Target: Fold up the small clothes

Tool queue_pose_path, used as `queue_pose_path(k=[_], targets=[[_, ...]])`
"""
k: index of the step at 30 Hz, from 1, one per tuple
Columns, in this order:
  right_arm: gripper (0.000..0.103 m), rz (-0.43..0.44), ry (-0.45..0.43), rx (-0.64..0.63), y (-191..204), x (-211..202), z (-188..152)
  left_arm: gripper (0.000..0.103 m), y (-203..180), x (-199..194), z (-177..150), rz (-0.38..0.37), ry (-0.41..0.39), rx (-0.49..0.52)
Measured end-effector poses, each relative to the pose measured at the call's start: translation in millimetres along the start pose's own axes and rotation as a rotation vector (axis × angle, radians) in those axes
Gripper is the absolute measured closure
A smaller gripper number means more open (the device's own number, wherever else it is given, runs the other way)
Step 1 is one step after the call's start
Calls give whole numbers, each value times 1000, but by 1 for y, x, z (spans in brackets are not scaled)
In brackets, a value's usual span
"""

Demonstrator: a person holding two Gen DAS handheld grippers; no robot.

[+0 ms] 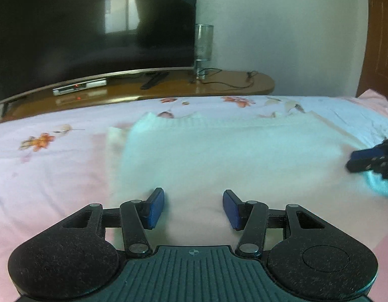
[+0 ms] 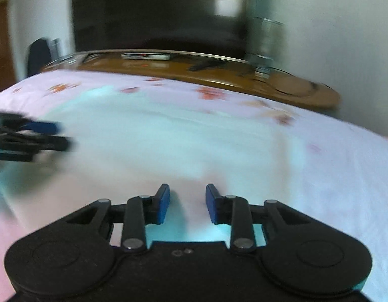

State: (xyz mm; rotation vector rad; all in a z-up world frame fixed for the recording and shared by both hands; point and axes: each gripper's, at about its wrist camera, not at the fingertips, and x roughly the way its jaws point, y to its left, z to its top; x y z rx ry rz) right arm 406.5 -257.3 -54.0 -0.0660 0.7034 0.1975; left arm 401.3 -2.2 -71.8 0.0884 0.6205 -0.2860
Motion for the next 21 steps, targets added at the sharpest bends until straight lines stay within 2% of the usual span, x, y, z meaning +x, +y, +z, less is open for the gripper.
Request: queue_pose_path(k=[2, 3, 4, 7, 9, 10, 12, 14, 16, 19, 21], targets=[[74, -1, -12, 25, 2, -10, 4, 51, -10, -14, 2, -2, -6, -2], [70, 32, -38, 25, 9, -21, 4, 51, -16, -25, 1, -32, -30, -16], [71, 79, -56, 9, 19, -28, 4, 51, -24, -32, -2, -51, -36, -26], [72, 161, -30, -44, 54, -35, -4, 51, -46, -45, -17, -89, -11, -30], [73, 183, -7, -44, 69, -36, -15, 51, -58, -46, -29, -108, 16, -39], [73, 182, -7, -40, 74, -36, -18, 51, -63, -46, -34, -109, 24, -35], [72, 182, 10, -13, 82, -30, -23, 44, -72, -47, -40, -90, 15, -14], [73, 158, 23, -14, 93, -23, -29, 44, -74, -51, -43, -63, 18, -21], [72, 124, 7, -1, 101, -28, -35, 43, -70, -52, -42, -72, 19, -29], [72, 90, 6, -22, 104, -35, -37, 43, -62, -58, -45, -21, 19, -32], [72, 59, 5, 3, 91, -43, -43, 43, -44, -64, -51, 0, 20, -66]])
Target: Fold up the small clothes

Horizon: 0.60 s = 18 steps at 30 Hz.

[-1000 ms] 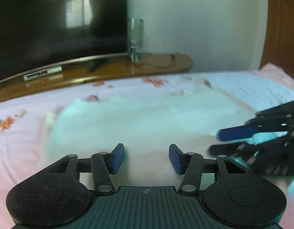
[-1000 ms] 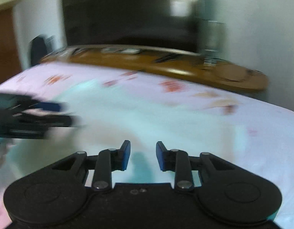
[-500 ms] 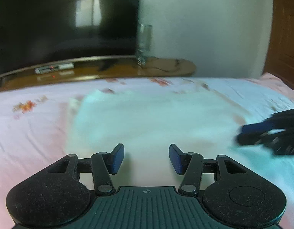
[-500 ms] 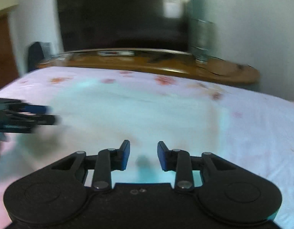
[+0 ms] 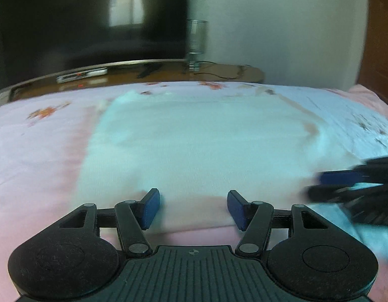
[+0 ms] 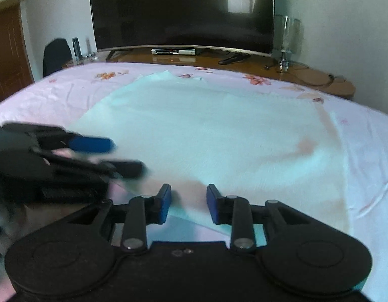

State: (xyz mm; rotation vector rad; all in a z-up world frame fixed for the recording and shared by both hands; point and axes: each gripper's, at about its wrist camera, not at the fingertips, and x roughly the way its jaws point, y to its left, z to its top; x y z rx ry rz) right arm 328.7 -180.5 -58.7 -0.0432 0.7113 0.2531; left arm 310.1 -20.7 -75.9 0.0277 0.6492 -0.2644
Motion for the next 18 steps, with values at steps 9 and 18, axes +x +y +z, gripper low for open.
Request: queue_pose_path(k=[9, 18], targets=[[74, -129, 18, 117, -71, -32, -29, 43, 28, -15, -9, 39, 8, -48], [73, -137, 27, 173, -74, -21, -20, 43, 32, -15, -6, 71, 8, -87]])
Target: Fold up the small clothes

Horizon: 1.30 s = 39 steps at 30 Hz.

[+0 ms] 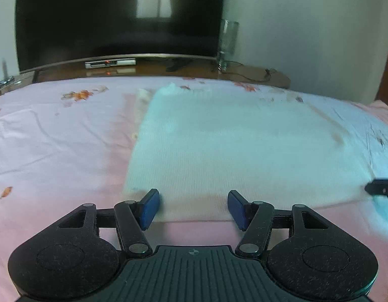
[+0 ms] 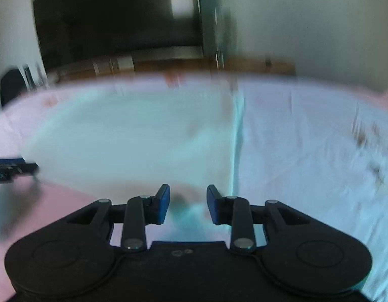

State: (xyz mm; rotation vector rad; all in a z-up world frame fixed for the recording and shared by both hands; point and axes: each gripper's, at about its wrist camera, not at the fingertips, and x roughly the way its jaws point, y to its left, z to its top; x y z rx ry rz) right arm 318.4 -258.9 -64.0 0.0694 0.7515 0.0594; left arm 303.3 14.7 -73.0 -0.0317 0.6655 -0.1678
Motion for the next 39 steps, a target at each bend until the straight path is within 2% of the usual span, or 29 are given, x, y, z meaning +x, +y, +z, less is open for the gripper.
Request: queue_pose_path(k=[2, 4, 6, 8, 10, 11, 12, 14, 18, 28, 29, 30, 32, 33, 37, 39], targets=[[77, 2, -5, 19, -2, -4, 6, 43, 3, 2, 0, 23, 19, 9], [75, -7, -64, 50, -5, -10, 9, 42, 5, 5, -3, 15, 24, 6], [74, -11, 17, 62, -9, 4, 5, 41, 3, 6, -2, 22, 31, 18], [74, -17, 6, 19, -6, 4, 4, 41, 1, 5, 0, 32, 43, 17], [72, -7, 4, 43, -7, 1, 9, 41, -1, 2, 3, 39, 49, 4], [71, 6, -12, 63, -8, -3, 10, 34, -2, 0, 4, 41, 47, 1], [69, 12, -23, 75, -9, -7, 11, 19, -3, -3, 4, 49, 43, 4], [67, 7, -26, 72, -7, -11, 10, 13, -7, -11, 2, 73, 11, 21], [62, 1, -10, 64, -4, -19, 6, 13, -7, -25, -2, 61, 9, 15], [58, 10, -19, 79, 4, -39, -3, 13, -3, -41, -15, 6, 34, -50], [58, 12, -18, 80, 5, -39, -3, 13, -2, -40, -18, -12, 41, -78], [58, 15, -16, 82, 6, -39, -4, 21, 2, -37, -20, -36, 53, -129], [58, 20, -11, 84, 9, -40, -6, 26, 11, -29, -25, -80, 91, -260], [58, 21, -10, 84, 10, -40, -6, 26, 19, -26, -29, -99, 83, -371], [57, 30, -11, 79, 15, -41, -5, 26, 46, -17, -35, -159, 38, -693], [57, 36, -10, 81, 15, -39, -3, 26, 54, -10, -36, -182, 23, -804]])
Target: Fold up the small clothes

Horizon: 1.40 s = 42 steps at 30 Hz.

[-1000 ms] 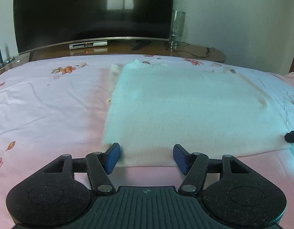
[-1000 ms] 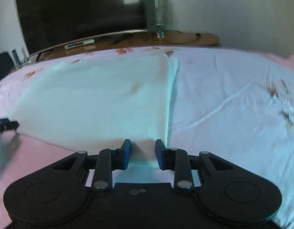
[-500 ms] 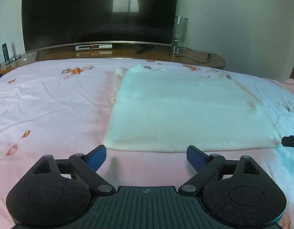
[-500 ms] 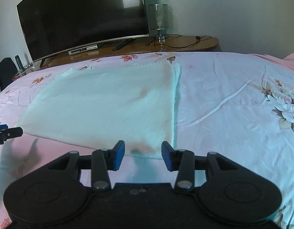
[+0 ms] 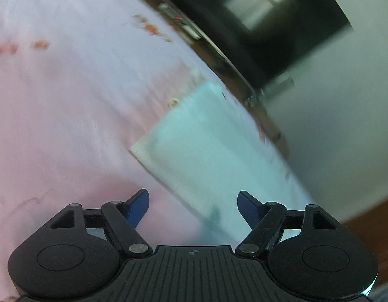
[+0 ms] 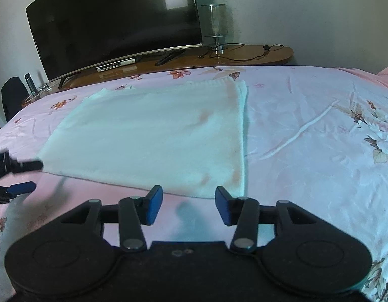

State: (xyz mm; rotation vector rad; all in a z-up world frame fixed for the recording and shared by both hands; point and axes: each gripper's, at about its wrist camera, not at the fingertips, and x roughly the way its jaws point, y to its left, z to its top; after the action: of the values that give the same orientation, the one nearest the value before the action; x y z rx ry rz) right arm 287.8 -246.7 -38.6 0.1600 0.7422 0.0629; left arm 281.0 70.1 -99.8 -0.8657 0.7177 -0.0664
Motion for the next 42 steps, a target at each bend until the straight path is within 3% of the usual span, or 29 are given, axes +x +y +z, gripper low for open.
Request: queue_pose_path(k=[4, 8, 10, 12, 14, 16, 18, 21, 28, 33, 35, 36, 42], targets=[[57, 12, 3, 12, 3, 8, 5, 26, 3, 18, 1, -42, -21, -120], [59, 54, -13, 47, 6, 18, 14, 26, -1, 34, -2, -66, -79, -135], [78, 83, -42, 68, 8, 25, 25, 26, 0, 39, -1, -84, -121, -165], [91, 127, -66, 85, 11, 34, 37, 26, -4, 46, 3, -87, -135, -159], [94, 175, -78, 104, 15, 46, 50, 26, -10, 52, 4, -79, -151, -135], [95, 207, -84, 112, 20, 62, 62, 36, -11, 55, 3, -64, -173, -134], [95, 226, -79, 111, 25, 79, 72, 64, -1, 57, 5, -55, -192, -187], [95, 235, -60, 119, 30, 100, 78, 91, 16, 64, 9, -64, -183, -242], [95, 258, -58, 127, 35, 119, 75, 91, 20, 68, 7, -116, -215, -267], [96, 270, -55, 135, 39, 127, 79, 92, 10, 75, 13, -69, -195, -185], [96, 259, -14, 120, 42, 136, 79, 95, 6, 74, 18, -63, -186, -147], [102, 241, 29, 98, 44, 143, 77, 95, 2, 75, 22, -57, -184, -122], [103, 239, 29, 104, 41, 148, 76, 95, -53, 71, 38, -112, -147, 156]])
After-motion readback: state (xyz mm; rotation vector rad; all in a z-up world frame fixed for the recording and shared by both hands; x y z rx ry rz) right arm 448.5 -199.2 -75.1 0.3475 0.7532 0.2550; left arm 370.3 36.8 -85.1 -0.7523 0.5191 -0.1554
